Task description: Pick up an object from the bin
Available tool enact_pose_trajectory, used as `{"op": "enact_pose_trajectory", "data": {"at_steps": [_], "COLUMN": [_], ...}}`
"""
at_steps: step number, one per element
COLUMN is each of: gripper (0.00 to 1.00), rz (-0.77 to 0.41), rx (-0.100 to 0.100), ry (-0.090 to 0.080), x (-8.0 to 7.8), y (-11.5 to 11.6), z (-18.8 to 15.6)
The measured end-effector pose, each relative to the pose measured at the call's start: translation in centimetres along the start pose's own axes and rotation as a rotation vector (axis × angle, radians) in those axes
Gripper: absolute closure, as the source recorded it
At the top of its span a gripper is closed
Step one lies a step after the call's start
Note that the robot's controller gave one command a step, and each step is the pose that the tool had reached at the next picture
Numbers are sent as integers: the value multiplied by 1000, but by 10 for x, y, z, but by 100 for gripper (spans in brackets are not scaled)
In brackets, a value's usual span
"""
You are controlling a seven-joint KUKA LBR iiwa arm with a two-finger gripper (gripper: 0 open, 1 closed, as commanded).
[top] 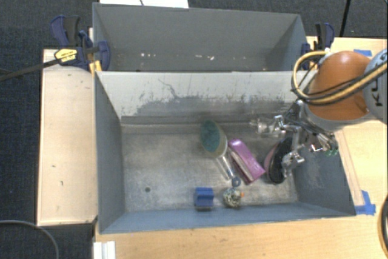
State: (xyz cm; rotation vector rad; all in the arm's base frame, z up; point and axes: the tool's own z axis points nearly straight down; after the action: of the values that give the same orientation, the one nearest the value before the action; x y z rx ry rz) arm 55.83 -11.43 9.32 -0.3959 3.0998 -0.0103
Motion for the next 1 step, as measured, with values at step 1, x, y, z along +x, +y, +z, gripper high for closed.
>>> {"op": "enact_pose_trajectory", "data": {"at_steps": [1], "gripper": [0], "rz": [482], "rx": [0], "ry": [5], "x": [14], "y": [-5], "z": [0]}}
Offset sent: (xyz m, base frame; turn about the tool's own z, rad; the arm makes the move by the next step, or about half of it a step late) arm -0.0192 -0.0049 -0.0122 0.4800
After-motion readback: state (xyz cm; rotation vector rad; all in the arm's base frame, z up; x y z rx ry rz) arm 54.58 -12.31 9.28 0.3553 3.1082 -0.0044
